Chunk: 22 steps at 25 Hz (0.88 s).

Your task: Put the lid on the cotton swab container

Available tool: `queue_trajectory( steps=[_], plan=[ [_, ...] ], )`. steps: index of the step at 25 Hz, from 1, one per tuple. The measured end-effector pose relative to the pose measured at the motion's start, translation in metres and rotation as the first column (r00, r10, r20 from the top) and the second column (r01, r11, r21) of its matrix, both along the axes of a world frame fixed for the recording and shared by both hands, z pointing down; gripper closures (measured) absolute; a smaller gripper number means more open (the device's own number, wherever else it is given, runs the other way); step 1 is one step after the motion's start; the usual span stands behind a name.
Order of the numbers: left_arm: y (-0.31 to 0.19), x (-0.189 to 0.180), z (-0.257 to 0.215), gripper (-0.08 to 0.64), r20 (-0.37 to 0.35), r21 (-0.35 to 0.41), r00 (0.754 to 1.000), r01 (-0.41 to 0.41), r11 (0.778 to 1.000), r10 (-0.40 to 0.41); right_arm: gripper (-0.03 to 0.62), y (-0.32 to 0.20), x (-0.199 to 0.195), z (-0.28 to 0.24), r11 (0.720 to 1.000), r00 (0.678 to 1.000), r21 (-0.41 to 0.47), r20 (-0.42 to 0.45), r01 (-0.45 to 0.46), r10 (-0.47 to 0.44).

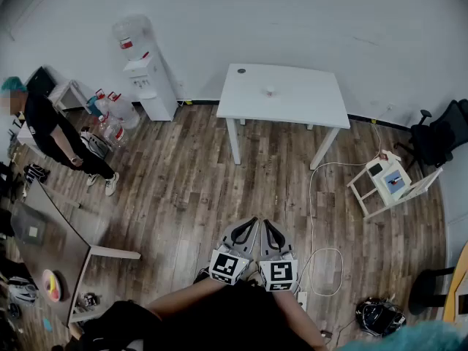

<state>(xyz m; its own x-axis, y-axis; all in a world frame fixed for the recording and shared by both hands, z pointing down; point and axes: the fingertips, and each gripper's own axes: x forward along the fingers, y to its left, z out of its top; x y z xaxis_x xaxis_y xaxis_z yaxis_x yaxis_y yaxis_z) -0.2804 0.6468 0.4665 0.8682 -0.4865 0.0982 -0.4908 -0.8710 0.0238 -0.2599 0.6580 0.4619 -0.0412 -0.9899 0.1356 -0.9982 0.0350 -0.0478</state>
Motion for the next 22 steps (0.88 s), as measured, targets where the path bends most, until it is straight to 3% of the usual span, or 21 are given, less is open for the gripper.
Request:
queue_trajectory(
  steps=[5, 9, 16, 22],
  plan=[
    [-0.009, 0.014, 0.019, 0.548, -0.015, -0.029, 1.0, 0.019, 0.999, -0.02, 0.56, 0.012, 0.027, 0.025, 0.999, 0.999, -0.029, 0.052, 0.019, -0.017],
    [-0.028, 0.019, 0.023, 0.548, 0.0, -0.037, 1.0, 0.029, 0.999, -0.029, 0.558, 0.014, 0.058, 0.02, 0.999, 0.999, 0.035, 0.052, 0.004, -0.006],
    [-0.04, 0.061, 0.053, 0.548, 0.022, -0.125, 0.991, -0.125, 0.984, 0.129, 0.558, 0.002, 0.103, 0.035, 0.998, 0.996, 0.015, 0.065, -0.06, 0.059],
    [-0.104, 0.106, 0.077, 0.548, 0.02, -0.175, 0.98, -0.19, 0.966, 0.196, 0.558, -0.047, 0.151, 0.055, 0.989, 0.989, -0.047, 0.045, -0.141, 0.143]
  ],
)
